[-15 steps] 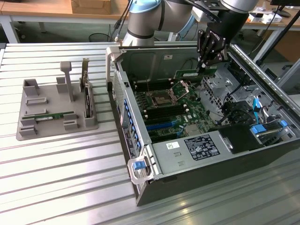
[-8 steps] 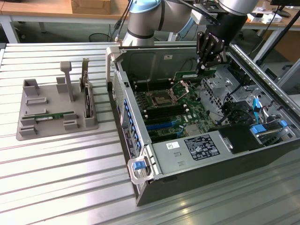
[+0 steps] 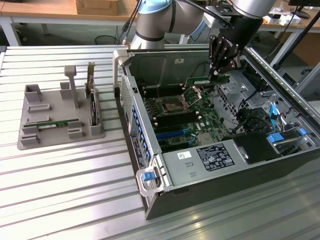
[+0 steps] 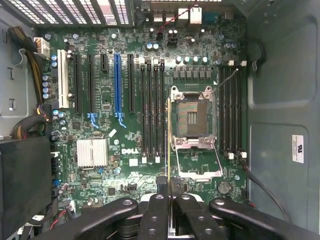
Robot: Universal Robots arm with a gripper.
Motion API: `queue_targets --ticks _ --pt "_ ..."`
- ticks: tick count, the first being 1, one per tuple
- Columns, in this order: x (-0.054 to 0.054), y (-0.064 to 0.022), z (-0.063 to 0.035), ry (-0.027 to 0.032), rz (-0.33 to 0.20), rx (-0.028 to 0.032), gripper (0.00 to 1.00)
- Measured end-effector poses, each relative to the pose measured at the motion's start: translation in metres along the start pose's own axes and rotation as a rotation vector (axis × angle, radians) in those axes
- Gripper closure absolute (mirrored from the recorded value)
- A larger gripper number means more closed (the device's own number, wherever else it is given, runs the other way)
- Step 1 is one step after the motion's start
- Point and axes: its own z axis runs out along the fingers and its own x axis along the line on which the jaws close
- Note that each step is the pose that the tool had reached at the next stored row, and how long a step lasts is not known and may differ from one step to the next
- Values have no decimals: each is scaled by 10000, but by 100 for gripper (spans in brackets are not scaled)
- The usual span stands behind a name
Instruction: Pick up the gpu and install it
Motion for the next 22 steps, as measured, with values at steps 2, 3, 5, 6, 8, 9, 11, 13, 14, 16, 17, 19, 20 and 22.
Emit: queue_targets --ticks 2,3,5,6,8,9,11,13,14,16,17,19,20,22 --pt "0 0 9 1 0 0 88" --pt "1 -1 16 1 -1 0 88" --pt "1 -1 24 1 0 0 88" --pt "1 -1 30 0 0 0 88" --pt "2 -2 37 1 0 0 88" --pt "2 -2 40 0 0 0 88" --pt "2 -2 47 1 0 0 88" --pt "2 -2 56 1 0 0 88" --pt "2 -2 60 0 0 0 88" --pt "3 -3 69 1 0 0 88" --pt "3 -3 75 1 0 0 88" --pt "3 -3 86 1 0 0 88" --pt "4 -4 90 1 0 0 88" --pt "4 -4 105 1 0 0 88"
